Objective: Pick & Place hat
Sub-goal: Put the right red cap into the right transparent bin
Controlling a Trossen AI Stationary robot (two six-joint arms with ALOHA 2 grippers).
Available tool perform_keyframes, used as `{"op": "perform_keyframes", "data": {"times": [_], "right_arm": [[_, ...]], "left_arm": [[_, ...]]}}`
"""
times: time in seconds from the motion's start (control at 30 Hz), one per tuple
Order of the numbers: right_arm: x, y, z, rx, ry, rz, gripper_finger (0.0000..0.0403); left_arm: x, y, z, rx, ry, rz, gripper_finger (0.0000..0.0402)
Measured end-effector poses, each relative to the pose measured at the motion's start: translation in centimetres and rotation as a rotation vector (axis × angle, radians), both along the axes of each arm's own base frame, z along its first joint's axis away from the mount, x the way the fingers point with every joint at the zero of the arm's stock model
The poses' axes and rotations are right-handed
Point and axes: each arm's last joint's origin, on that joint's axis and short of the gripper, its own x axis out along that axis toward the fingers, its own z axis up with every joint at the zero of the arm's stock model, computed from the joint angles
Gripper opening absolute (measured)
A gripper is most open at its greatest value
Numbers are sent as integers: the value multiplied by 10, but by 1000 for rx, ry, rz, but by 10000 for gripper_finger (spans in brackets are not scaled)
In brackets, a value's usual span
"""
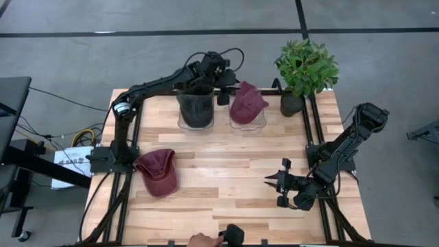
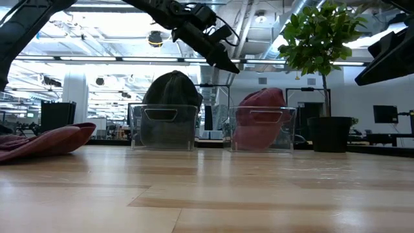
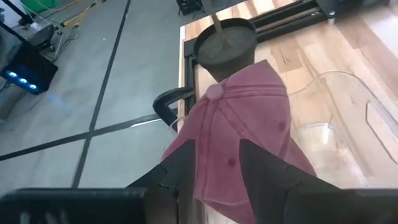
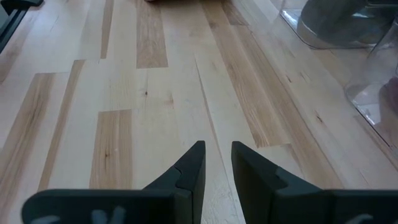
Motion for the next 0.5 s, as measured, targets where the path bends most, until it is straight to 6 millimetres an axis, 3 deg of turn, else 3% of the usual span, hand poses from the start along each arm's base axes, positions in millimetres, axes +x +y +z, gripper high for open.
{"op": "perform_keyframes", "data": {"times": [0.23,0.5], "right_arm": [[0,0,0,-15,8,6,70],[4,-5,0,-52,-4,-15,70]], "left_arm": [[-4,14,0,-25,-46,-35,121],[-3,13,1,-85,-73,-2,121]]}}
